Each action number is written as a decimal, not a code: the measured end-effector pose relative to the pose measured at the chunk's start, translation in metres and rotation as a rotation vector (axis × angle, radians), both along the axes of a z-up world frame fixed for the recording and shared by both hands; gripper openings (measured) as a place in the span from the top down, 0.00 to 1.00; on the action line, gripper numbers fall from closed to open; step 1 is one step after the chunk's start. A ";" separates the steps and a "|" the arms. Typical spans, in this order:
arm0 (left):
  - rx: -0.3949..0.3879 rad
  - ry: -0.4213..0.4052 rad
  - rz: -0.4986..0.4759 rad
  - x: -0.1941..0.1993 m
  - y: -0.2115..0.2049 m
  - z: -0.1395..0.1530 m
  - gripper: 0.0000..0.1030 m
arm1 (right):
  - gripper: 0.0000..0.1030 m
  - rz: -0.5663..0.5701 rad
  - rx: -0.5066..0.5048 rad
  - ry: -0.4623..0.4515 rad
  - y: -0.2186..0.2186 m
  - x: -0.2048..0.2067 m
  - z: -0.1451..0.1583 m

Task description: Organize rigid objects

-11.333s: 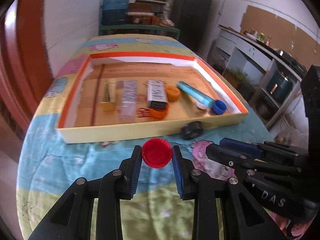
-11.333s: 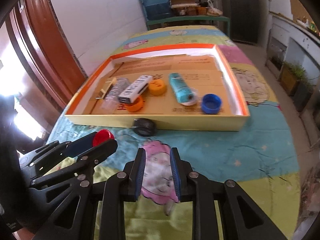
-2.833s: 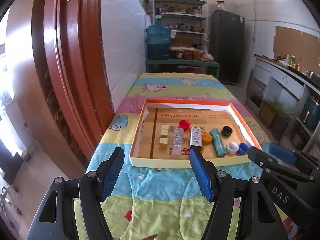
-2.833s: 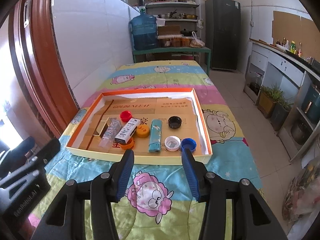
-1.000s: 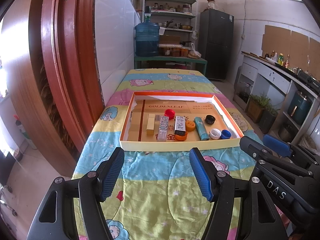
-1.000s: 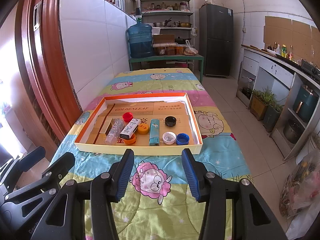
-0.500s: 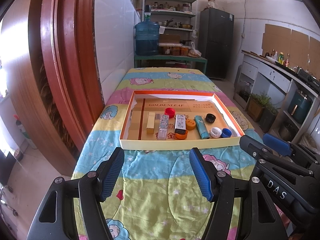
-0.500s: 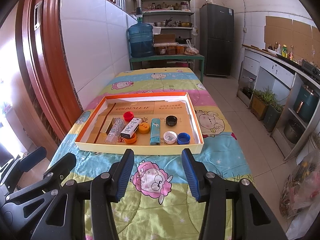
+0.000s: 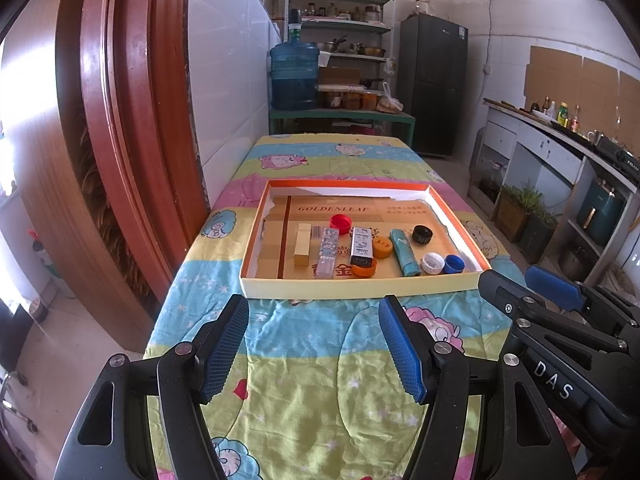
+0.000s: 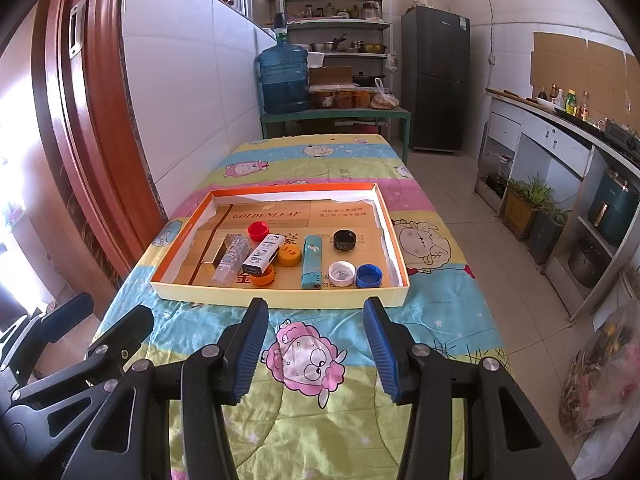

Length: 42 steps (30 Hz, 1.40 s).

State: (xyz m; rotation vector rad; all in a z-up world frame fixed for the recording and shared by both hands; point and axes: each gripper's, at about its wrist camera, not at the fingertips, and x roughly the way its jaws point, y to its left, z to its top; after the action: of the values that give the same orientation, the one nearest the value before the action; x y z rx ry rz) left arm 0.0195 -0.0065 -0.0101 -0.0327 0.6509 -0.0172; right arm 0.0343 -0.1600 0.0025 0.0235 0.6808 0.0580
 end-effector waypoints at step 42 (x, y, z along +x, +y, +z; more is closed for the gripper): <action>0.001 0.007 0.001 0.000 0.000 -0.001 0.33 | 0.52 0.003 0.002 0.004 0.002 0.000 -0.002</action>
State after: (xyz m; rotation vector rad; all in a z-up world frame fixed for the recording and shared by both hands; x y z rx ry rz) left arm 0.0193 -0.0067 -0.0114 -0.0322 0.6578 -0.0163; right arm 0.0343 -0.1577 0.0007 0.0243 0.6852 0.0609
